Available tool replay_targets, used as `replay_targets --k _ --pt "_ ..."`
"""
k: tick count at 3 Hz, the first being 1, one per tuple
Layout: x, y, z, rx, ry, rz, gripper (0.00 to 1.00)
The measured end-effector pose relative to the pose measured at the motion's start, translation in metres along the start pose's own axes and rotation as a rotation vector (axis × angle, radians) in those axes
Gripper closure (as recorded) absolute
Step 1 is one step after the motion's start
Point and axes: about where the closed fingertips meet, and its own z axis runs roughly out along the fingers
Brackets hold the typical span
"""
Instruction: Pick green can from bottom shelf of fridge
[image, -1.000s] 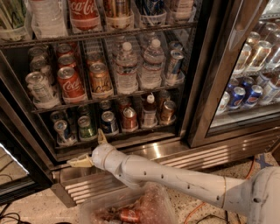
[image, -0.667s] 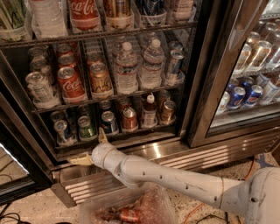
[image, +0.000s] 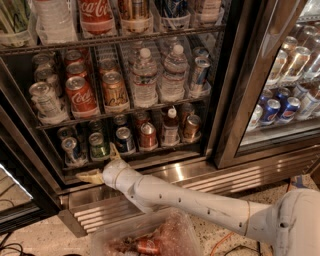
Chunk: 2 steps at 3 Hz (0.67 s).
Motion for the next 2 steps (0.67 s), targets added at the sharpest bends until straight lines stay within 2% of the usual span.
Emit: replay_targets --k 1,2 --pt "-0.0028 -0.0018 0.0057 0.006 -0.002 -0.018 0.22" --pt "-0.0016 -0.0047 0.0081 0.02 0.005 -0.029 0.22"
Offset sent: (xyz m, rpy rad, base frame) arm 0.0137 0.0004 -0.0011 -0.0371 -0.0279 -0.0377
